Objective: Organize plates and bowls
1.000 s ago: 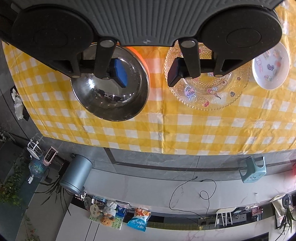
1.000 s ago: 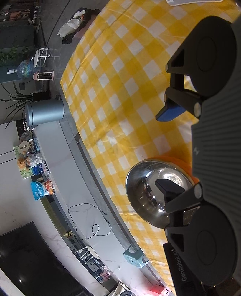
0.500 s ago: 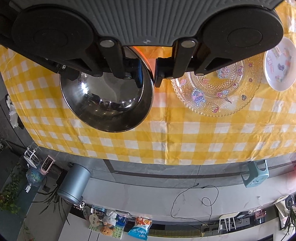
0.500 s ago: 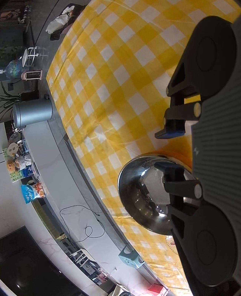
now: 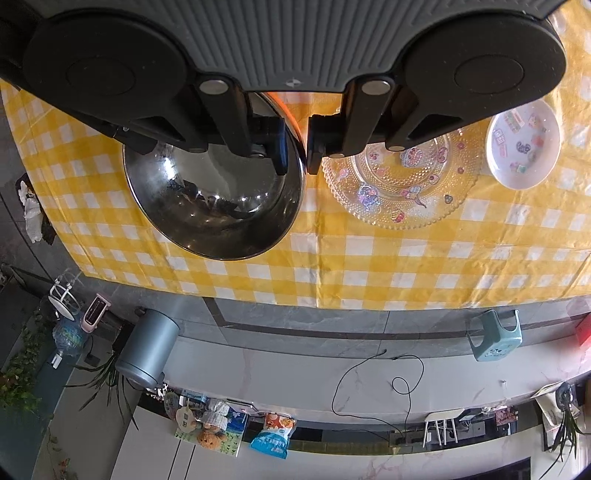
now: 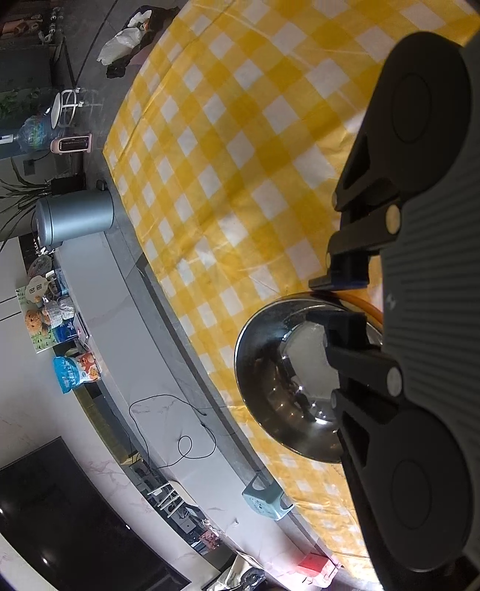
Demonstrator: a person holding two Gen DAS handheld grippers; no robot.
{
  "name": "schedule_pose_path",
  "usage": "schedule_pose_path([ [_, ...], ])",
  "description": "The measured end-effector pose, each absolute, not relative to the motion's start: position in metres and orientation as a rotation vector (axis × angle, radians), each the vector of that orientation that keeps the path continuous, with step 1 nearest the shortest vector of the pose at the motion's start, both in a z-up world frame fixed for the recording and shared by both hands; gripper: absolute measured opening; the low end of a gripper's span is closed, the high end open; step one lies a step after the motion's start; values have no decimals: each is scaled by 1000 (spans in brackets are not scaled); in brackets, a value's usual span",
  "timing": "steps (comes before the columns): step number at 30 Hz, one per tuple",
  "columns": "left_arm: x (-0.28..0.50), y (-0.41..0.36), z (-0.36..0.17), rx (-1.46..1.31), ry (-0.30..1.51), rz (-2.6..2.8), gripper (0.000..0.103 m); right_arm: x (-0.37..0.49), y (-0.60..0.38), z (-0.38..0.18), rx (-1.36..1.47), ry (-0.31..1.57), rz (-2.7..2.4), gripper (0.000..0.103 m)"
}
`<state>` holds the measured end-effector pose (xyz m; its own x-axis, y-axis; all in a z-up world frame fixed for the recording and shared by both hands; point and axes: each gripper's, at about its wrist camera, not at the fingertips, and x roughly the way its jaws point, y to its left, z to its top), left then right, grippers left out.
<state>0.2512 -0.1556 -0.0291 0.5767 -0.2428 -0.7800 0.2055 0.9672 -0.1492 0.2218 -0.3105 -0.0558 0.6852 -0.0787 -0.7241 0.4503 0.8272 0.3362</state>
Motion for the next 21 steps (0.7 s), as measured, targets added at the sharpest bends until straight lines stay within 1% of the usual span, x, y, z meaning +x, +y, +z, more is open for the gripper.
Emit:
schedule_pose_path([
  [12, 171, -81, 27, -160, 860, -179, 11, 139, -248, 5, 497, 697, -199, 7],
  [21, 106, -9, 42, -265, 837, -84, 11, 80, -186, 23, 457, 713, -74, 7],
])
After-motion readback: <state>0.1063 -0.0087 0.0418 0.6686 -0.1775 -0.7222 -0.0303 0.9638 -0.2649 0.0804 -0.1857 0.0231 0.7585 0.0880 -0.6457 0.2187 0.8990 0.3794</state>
